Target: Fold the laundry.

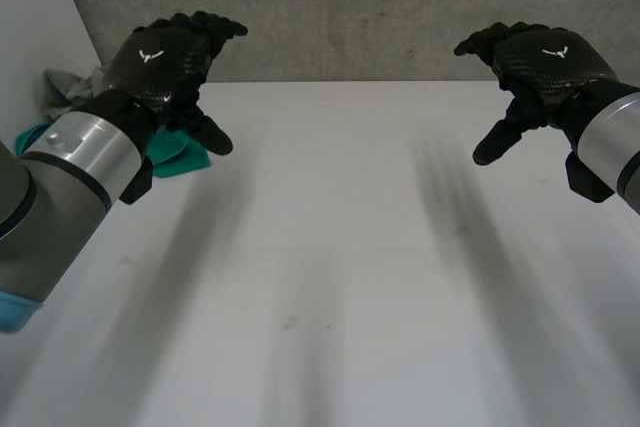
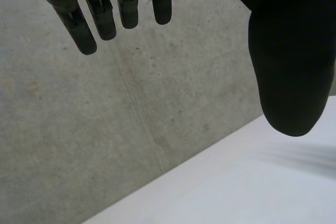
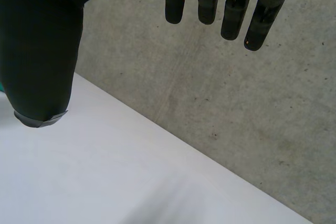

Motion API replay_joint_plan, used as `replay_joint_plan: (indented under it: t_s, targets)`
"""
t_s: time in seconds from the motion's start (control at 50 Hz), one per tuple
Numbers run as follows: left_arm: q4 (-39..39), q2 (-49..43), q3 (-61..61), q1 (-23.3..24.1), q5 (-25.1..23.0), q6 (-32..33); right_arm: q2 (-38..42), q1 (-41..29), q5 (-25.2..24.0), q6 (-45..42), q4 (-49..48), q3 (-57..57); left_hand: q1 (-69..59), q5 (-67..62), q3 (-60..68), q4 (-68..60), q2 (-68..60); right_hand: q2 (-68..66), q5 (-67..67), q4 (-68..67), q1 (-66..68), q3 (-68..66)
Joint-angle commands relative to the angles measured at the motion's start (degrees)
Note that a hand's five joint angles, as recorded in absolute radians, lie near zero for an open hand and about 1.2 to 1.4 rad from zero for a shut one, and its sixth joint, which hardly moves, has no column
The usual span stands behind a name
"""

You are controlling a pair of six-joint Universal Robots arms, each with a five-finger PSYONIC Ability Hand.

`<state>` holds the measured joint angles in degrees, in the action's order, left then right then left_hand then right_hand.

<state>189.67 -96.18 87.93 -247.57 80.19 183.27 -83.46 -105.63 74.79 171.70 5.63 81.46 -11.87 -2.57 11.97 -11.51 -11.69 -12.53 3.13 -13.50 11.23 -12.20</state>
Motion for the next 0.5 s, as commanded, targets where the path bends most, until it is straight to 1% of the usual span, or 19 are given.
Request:
replay_joint_plan:
  t_s: [0.02, 0.04, 0.06, 0.12, 0.14, 0.2, 0.22, 0.28, 0.32, 0.38, 0.44, 0.5]
  targets:
    - [6.85, -6.81, -2.93, -5.37, -0.39, 4.98, 0.67, -0.01, 0.0, -0.05, 0.17, -0.07, 1.48, 2.19, -1.59, 1.13, 1.31, 2.53, -3.13, 3.5, -1.23, 2.2]
    - [7.46, -8.13, -3.46, -6.51, -0.39, 6.21, 0.75, -0.01, 0.0, -0.05, 0.17, -0.07, 1.48, 2.19, -1.59, 1.13, 1.31, 2.53, -3.13, 3.5, -1.23, 2.2]
    - [8.6, -11.1, -4.86, -9.05, -0.48, 9.35, 0.76, -0.01, 0.0, -0.05, 0.17, -0.07, 1.32, 2.02, -1.42, 0.96, 1.14, 2.53, -3.13, 3.5, -1.23, 2.2]
    - [9.92, -15.42, -7.15, -11.87, -1.0, 13.41, 0.76, 0.08, 0.09, -0.13, 0.09, 0.01, 1.31, 2.02, -1.42, 0.96, 1.14, 2.53, -3.13, 3.5, -1.23, 2.2]
    - [10.71, -18.75, -9.33, -13.54, -1.53, 16.12, 0.76, -0.01, 0.09, -0.13, 0.09, -0.07, 0.82, 1.52, -0.92, 0.46, 0.64, 2.53, -3.13, 3.5, -1.23, 2.2]
    - [10.98, -24.65, -13.38, -16.01, -3.19, 19.57, 0.76, -0.01, 0.09, -0.4, 0.09, -0.07, -0.19, 0.51, 0.09, -0.55, -0.37, 2.53, -3.13, 3.5, -1.23, 2.2]
    - [11.07, -28.58, -16.01, -17.49, -4.42, 21.32, 0.76, -0.01, 0.09, -0.48, 0.09, 0.01, -0.37, 0.34, 0.26, -0.72, -0.54, 2.53, -3.13, 3.5, -1.23, 2.2]
    - [11.16, -33.62, -19.8, -19.79, -6.45, 22.65, 0.76, -0.01, 0.09, -1.1, 0.17, 0.1, -0.54, 0.17, 0.43, -0.89, -0.71, 2.53, -3.13, 3.5, -1.23, 2.2]
    - [11.6, -38.19, -23.49, -22.25, -8.21, 23.44, 0.84, -0.01, 0.0, -1.45, 0.17, 0.19, -0.37, 0.34, 0.26, -0.72, -0.54, 2.53, -3.13, 3.5, -1.23, 2.2]
    - [12.91, -43.19, -27.88, -24.09, -9.79, 23.88, 1.11, -0.01, 0.0, -1.89, 0.09, 0.45, -0.37, 0.34, 0.26, -0.72, -0.54, 2.53, -3.13, 3.5, -1.23, 2.2]
    - [14.41, -46.37, -31.23, -25.5, -10.85, 24.5, 1.63, -0.01, 0.0, -2.15, 0.09, 0.54, -0.37, 0.34, 0.26, -0.72, -0.54, 2.53, -3.13, 3.5, -1.23, 2.2]
    - [15.11, -49.89, -35.27, -27.87, -11.73, 25.03, 2.25, -0.01, 0.0, -2.15, 0.09, 0.54, -0.37, 0.34, 0.26, -0.72, -0.54, 2.53, -3.13, 3.5, -1.23, 2.2]
